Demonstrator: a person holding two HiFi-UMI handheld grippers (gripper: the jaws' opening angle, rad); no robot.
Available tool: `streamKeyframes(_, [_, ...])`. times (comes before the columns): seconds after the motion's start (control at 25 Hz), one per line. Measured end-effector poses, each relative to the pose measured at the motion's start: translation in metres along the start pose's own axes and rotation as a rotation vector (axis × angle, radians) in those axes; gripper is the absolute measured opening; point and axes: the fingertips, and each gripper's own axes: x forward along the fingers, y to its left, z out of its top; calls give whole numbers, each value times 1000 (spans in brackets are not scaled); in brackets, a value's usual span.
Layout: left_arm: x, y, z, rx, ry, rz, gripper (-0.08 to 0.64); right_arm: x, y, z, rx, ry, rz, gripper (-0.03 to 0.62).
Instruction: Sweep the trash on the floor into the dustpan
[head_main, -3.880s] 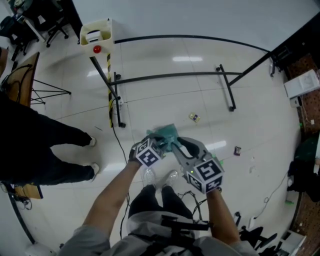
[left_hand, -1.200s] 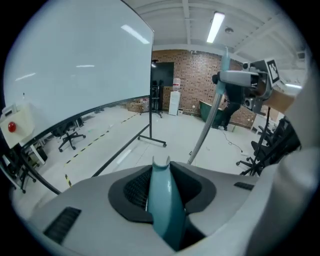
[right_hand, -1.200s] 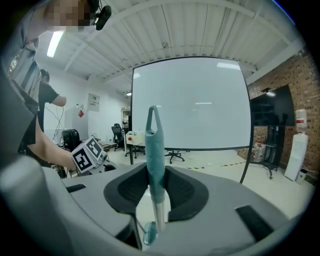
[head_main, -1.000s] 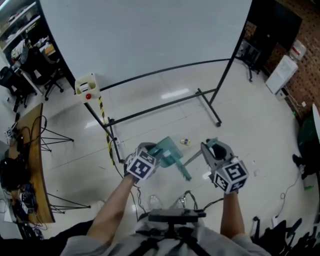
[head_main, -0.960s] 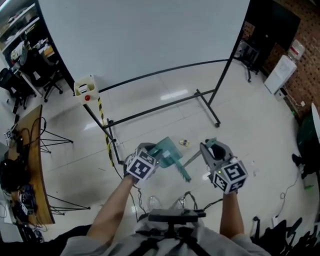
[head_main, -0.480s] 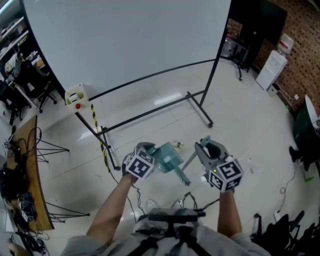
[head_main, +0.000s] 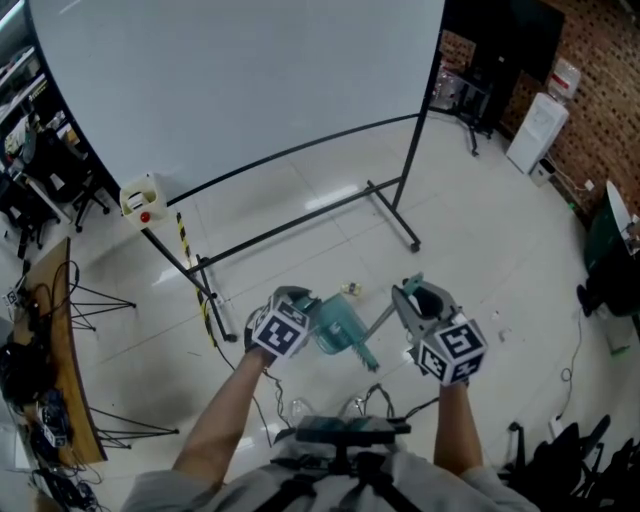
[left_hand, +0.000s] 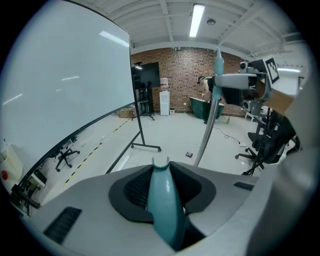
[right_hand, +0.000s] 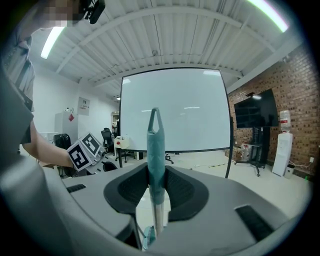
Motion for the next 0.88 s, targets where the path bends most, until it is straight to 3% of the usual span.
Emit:
streamKeyframes(0.44, [28,-1,11,7,61,44,100,-23,-52,-14,38,-22,-15,106])
streamKeyframes(0.72, [61,42,16,51,86,24,100,1,-92,-32,67,15,-91,106])
streamKeyframes(0.88, [94,82,7,60,117,-7,100,26,-125,-50,96,31,-194,106])
